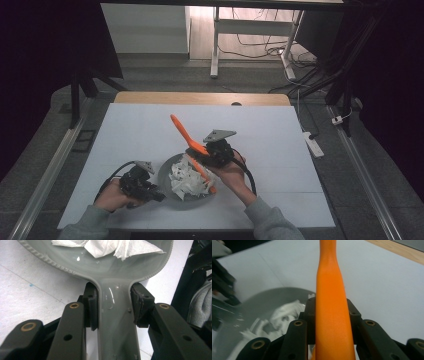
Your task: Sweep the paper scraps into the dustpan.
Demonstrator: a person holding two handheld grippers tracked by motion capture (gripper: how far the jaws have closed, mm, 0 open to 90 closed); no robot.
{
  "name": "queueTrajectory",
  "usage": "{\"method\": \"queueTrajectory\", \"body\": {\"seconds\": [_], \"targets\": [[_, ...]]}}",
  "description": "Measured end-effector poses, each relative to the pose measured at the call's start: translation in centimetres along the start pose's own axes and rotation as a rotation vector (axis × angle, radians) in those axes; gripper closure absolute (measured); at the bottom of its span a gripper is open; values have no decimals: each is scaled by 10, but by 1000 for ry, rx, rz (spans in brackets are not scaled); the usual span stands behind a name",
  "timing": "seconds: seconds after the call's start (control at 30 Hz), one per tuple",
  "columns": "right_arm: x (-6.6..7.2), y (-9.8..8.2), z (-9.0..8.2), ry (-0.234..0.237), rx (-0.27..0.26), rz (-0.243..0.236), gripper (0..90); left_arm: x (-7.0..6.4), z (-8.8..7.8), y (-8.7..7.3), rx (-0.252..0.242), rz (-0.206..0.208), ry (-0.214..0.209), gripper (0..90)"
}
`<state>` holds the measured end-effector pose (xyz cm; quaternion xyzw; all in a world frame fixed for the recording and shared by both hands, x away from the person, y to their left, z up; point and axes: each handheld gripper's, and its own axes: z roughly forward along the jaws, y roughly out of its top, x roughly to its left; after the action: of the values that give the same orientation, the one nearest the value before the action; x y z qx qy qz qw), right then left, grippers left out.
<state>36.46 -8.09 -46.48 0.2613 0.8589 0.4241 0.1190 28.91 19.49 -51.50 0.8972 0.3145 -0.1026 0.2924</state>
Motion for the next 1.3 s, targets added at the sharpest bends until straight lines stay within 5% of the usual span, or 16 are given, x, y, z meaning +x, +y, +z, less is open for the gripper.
{"method": "queueTrajectory", "body": {"seconds": [0.3,0.43,0.53,0.67,0.93,1.07,1.3], "targets": [[-24,-34,-30,-70,52,85,705,-1,1,0,2,-1,-2,616],[-32,-55,-42,-158,87,98,705,-2,2,0,6,5,-1,616],[-42,-63,-42,-222,104,111,705,-2,3,0,8,6,-3,616],[-48,-66,-33,-247,101,116,705,-2,3,0,7,4,-5,616],[-33,-57,-16,-192,80,137,705,-3,3,1,10,10,-7,616],[-16,-52,-8,-131,58,154,705,-3,4,1,13,12,-9,615],[19,-37,9,-31,43,109,705,-3,4,1,14,10,-9,616]]}}
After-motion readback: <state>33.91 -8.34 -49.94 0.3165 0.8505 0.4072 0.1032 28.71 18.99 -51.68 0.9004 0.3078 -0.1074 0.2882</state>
